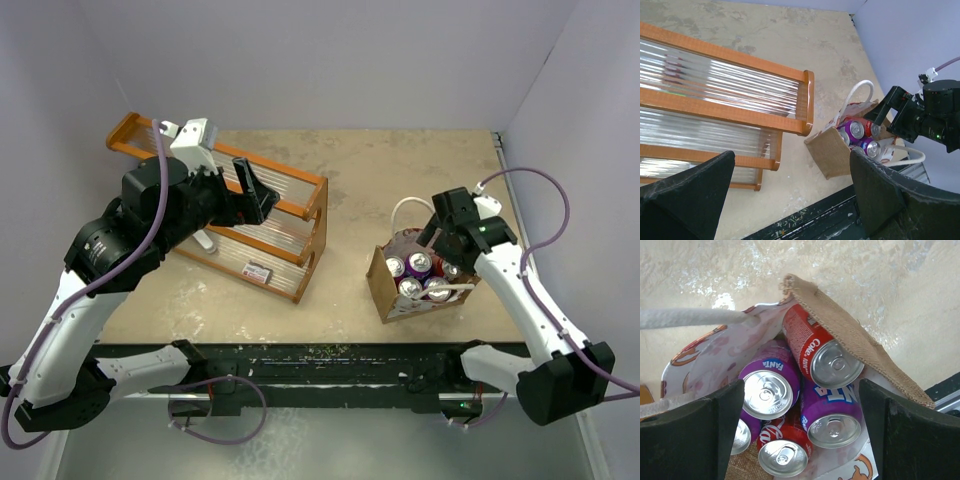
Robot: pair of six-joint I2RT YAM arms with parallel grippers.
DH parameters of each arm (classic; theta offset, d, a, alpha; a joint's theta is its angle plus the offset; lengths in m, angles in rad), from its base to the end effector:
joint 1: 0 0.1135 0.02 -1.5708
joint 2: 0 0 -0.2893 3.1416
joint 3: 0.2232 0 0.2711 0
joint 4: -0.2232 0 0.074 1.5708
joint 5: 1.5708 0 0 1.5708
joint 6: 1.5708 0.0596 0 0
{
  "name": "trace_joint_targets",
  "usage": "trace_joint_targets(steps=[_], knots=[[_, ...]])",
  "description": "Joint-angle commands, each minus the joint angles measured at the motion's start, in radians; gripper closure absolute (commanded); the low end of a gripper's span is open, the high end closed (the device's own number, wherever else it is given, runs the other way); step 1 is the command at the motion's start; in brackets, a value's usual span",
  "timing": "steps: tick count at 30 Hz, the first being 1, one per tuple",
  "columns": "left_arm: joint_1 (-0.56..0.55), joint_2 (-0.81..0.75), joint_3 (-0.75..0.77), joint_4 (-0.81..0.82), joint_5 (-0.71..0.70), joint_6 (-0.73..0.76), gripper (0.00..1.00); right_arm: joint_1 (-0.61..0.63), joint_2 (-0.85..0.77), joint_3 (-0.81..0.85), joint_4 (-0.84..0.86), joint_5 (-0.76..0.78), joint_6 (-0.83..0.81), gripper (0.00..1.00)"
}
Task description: Take the beverage out of the canvas bag
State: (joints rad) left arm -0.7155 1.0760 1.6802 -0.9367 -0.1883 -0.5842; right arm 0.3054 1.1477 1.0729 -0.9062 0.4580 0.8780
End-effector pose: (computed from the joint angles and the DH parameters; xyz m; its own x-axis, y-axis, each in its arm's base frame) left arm 0.1518 -0.1171 0.5244 -0.4873 -0.2943 -0.8222 0.2903 0.8334 -0.4704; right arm 0.2370 0.0471 0.3114 -0.5333 0.5555 -0.6380 0.5874 0.7858 0.1933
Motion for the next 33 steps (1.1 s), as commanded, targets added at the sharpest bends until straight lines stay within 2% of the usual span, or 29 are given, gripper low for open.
trace_joint_targets(steps=[1,6,16,24,33], knots=[[0.005,-0.005,0.01,0.035,0.015,-0.012,0.01,-0.043,-0.021,-0.033,0.009,0.0,0.07,0.04],[0.004,-0.012,0.009,0.023,0.016,-0.015,0.01,-0.103,0.006,-0.045,-0.009,-0.019,0.124,0.04],[0.004,-0.033,0.005,0.007,-0.008,-0.014,0.01,-0.109,0.047,-0.057,-0.039,-0.047,0.21,0.02],[0.004,-0.027,0.007,0.006,0.002,-0.011,0.01,-0.11,0.063,-0.099,-0.065,-0.007,0.259,0.0],[0.004,-0.027,0.007,-0.001,0.02,-0.016,0.01,-0.12,0.092,-0.153,0.032,-0.044,0.226,0.0]])
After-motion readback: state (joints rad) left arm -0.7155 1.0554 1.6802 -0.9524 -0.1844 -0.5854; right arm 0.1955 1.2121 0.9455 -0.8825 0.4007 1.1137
